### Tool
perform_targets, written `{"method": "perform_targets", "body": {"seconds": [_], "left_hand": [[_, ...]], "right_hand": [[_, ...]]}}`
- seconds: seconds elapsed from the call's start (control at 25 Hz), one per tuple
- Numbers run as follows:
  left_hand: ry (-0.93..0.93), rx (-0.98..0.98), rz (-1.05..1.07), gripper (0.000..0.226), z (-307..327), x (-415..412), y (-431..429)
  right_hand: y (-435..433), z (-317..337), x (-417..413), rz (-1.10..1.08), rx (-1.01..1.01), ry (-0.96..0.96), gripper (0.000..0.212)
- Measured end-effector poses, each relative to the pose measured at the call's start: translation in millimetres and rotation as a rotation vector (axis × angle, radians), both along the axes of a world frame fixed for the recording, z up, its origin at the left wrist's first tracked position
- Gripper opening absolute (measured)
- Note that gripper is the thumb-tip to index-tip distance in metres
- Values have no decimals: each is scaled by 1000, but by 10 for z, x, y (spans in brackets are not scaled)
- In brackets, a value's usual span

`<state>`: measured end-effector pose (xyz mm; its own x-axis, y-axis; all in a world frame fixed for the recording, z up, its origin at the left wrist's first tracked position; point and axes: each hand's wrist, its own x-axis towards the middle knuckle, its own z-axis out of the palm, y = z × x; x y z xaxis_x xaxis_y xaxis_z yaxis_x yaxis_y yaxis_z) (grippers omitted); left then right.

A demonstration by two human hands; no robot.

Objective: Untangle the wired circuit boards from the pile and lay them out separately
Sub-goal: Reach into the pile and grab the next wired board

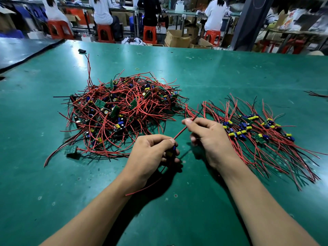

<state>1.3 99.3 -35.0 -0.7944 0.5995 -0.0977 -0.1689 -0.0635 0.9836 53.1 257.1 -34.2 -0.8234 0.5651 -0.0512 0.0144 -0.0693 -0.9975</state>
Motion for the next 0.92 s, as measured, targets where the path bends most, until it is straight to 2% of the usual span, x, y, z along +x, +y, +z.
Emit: {"method": "perform_targets", "body": {"seconds": [0.16, 0.24, 0.36, 0.52, 0.64, 0.76, 0.92], "left_hand": [[11, -21, 19, 22, 16, 9, 5], [14, -29, 31, 21, 23, -2, -8], [64, -62, 42, 18, 27, 9, -9], [253, -164, 58, 17, 33, 39, -7], [345, -208, 61, 15, 36, 49, -17], [369, -229, 73, 14, 39, 40, -35], [332, -214, 74, 15, 36, 22, -55]], "right_hand": [[50, -12, -2, -152, 195, 88, 30], [42, 8, -8, -185, 150, 143, 28], [46, 85, -13, -172, -178, 183, 24], [16, 242, 13, 25, -755, 223, 20], [32, 276, 49, 149, -936, 276, 26], [20, 261, 41, 173, -875, 273, 30], [6, 182, 17, 76, -346, 154, 42]]}}
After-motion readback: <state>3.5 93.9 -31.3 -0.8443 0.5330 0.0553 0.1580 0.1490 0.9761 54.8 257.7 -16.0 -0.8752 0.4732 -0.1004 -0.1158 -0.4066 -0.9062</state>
